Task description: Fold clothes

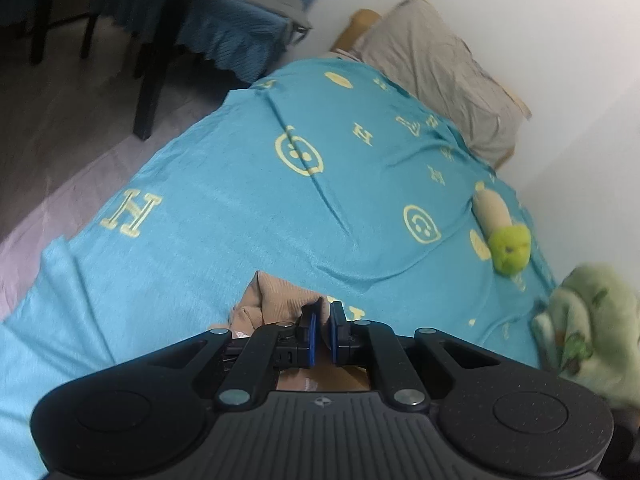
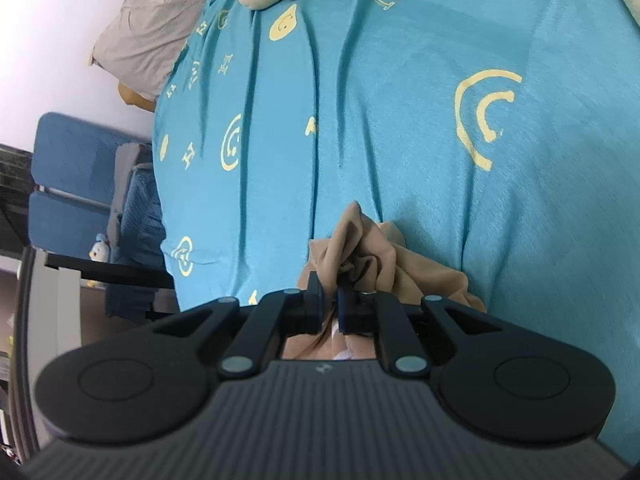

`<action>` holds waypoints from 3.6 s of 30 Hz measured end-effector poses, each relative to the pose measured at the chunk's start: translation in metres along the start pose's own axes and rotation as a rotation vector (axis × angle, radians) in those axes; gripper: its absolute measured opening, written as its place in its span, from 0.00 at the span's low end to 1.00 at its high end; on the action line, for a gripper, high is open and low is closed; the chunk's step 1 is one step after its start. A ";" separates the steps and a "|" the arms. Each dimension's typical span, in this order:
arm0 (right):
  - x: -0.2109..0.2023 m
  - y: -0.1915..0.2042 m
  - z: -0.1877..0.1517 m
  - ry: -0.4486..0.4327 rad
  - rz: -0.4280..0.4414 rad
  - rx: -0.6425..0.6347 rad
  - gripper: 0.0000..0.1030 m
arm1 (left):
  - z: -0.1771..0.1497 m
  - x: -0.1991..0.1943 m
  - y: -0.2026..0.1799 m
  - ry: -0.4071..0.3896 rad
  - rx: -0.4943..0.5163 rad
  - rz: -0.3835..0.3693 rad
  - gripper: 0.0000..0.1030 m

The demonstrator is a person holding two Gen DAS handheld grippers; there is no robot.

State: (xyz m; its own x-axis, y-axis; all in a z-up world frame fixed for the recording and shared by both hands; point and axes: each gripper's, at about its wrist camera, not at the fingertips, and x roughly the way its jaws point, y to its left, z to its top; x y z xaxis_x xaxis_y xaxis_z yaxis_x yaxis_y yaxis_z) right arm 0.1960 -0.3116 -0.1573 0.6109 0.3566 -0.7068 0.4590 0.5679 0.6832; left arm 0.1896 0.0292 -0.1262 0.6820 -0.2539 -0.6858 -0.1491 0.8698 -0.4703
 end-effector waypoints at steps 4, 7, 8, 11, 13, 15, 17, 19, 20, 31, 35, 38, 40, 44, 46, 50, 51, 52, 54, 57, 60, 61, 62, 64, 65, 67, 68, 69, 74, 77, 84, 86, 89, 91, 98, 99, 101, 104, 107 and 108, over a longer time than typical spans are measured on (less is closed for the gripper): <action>-0.003 -0.002 -0.002 -0.001 -0.004 -0.016 0.11 | -0.003 -0.004 -0.007 -0.010 0.052 -0.002 0.07; -0.011 0.005 -0.006 -0.017 -0.012 -0.055 0.11 | -0.006 -0.015 -0.019 -0.029 0.122 -0.014 0.24; -0.015 0.009 -0.007 -0.026 -0.013 -0.071 0.12 | -0.007 -0.019 -0.023 -0.035 0.153 -0.020 0.29; -0.029 0.014 -0.016 -0.070 0.012 -0.122 0.13 | -0.015 -0.033 -0.038 -0.064 0.239 -0.030 0.52; -0.043 0.018 -0.024 -0.125 0.022 -0.185 0.41 | -0.021 -0.043 -0.047 -0.096 0.303 -0.019 0.64; -0.060 0.022 -0.032 -0.204 0.038 -0.250 0.90 | -0.027 -0.053 -0.055 -0.126 0.355 -0.004 0.76; -0.078 0.028 -0.041 -0.305 0.062 -0.317 1.00 | -0.031 -0.061 -0.058 -0.148 0.378 0.006 0.80; -0.089 0.038 -0.046 -0.346 0.076 -0.417 1.00 | -0.034 -0.068 -0.059 -0.156 0.395 0.010 0.82; -0.093 0.043 -0.048 -0.360 0.082 -0.468 1.00 | -0.036 -0.069 -0.059 -0.156 0.402 0.015 0.84; -0.030 0.051 -0.057 -0.249 -0.104 -0.717 0.61 | -0.040 -0.038 -0.050 -0.075 0.478 0.098 0.92; 0.003 0.049 -0.058 -0.177 -0.180 -0.786 0.60 | -0.040 -0.007 -0.042 0.002 0.462 0.137 0.92; 0.009 0.046 -0.060 -0.174 -0.189 -0.799 0.60 | -0.041 0.009 -0.037 0.041 0.464 0.162 0.91; 0.004 0.048 -0.063 -0.177 -0.191 -0.805 0.58 | -0.042 0.009 -0.038 0.039 0.476 0.166 0.91; -0.017 0.047 -0.066 -0.181 -0.187 -0.761 0.58 | -0.049 -0.012 -0.043 0.008 0.507 0.174 0.91; -0.031 0.047 -0.069 -0.184 -0.165 -0.749 0.59 | -0.055 -0.028 -0.047 0.005 0.519 0.165 0.91; -0.054 0.049 -0.084 -0.184 -0.155 -0.792 0.60 | -0.072 -0.058 -0.057 0.007 0.549 0.137 0.91; -0.057 0.049 -0.086 -0.186 -0.153 -0.801 0.60 | -0.076 -0.060 -0.060 0.016 0.561 0.140 0.92; -0.060 0.049 -0.089 -0.188 -0.152 -0.809 0.59 | -0.079 -0.059 -0.061 0.030 0.568 0.153 0.92; -0.051 0.045 -0.090 -0.157 -0.189 -0.805 0.59 | -0.081 -0.050 -0.060 0.065 0.565 0.183 0.93; -0.029 0.034 -0.082 -0.078 -0.229 -0.750 0.59 | -0.077 -0.036 -0.049 0.140 0.493 0.187 0.97; -0.025 0.034 -0.081 -0.072 -0.234 -0.749 0.59 | -0.071 -0.032 -0.038 0.172 0.429 0.168 0.99; -0.025 0.035 -0.082 -0.075 -0.237 -0.753 0.60 | -0.070 -0.033 -0.036 0.175 0.413 0.163 0.98; -0.025 0.034 -0.083 -0.077 -0.238 -0.758 0.60 | -0.069 -0.035 -0.034 0.179 0.397 0.157 0.97; -0.025 0.033 -0.084 -0.078 -0.237 -0.762 0.59 | -0.067 -0.040 -0.031 0.194 0.356 0.150 0.97; -0.026 0.033 -0.084 -0.076 -0.234 -0.757 0.59 | -0.066 -0.042 -0.029 0.207 0.325 0.147 0.97; -0.026 0.032 -0.083 -0.074 -0.229 -0.748 0.59 | -0.064 -0.048 -0.022 0.250 0.242 0.141 0.97; -0.026 0.032 -0.082 -0.073 -0.228 -0.745 0.59 | -0.063 -0.051 -0.019 0.275 0.193 0.137 0.97; -0.026 0.032 -0.082 -0.072 -0.228 -0.745 0.59 | -0.063 -0.053 -0.014 0.298 0.138 0.132 0.97; -0.027 0.032 -0.080 -0.069 -0.226 -0.738 0.59 | -0.061 -0.076 0.010 0.347 -0.143 0.077 0.97; -0.027 0.032 -0.080 -0.069 -0.223 -0.732 0.59 | -0.060 -0.083 0.019 0.414 -0.297 0.025 0.97; -0.027 0.032 -0.080 -0.070 -0.223 -0.720 0.59 | -0.077 -0.062 0.013 0.512 -0.306 0.051 0.97; -0.028 0.031 -0.079 -0.070 -0.220 -0.714 0.59 | -0.084 -0.050 0.013 0.535 -0.286 0.082 0.97; -0.029 0.029 -0.078 -0.071 -0.214 -0.702 0.59 | -0.088 -0.041 0.011 0.543 -0.270 0.109 1.00; -0.029 0.029 -0.078 -0.071 -0.212 -0.696 0.59 | -0.084 -0.044 0.012 0.492 -0.277 0.083 0.99; -0.029 0.027 -0.076 -0.072 -0.203 -0.672 0.59 | -0.076 -0.066 0.059 0.207 -0.483 -0.101 0.91; -0.029 0.026 -0.075 -0.072 -0.201 -0.664 0.59 | -0.077 -0.070 0.065 0.185 -0.534 -0.145 0.90; -0.029 0.025 -0.073 -0.074 -0.197 -0.647 0.59 | -0.076 -0.079 0.067 0.123 -0.563 -0.238 0.90; -0.030 0.022 -0.070 -0.078 -0.188 -0.612 0.58 | -0.079 -0.092 0.054 0.049 -0.508 -0.334 0.90; -0.032 0.017 -0.066 -0.080 -0.169 -0.563 0.58 | -0.083 -0.092 0.044 0.055 -0.453 -0.301 0.90; -0.032 0.016 -0.064 -0.080 -0.162 -0.545 0.58 | -0.084 -0.090 0.041 0.073 -0.438 -0.265 0.88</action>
State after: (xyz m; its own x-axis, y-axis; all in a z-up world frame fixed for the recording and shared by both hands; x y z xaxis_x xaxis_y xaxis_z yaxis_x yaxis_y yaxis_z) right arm 0.1421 -0.2664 -0.1356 0.6175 0.1879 -0.7638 0.1648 0.9186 0.3592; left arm 0.0618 0.0519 -0.1308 0.6874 -0.4843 -0.5413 -0.2742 0.5170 -0.8109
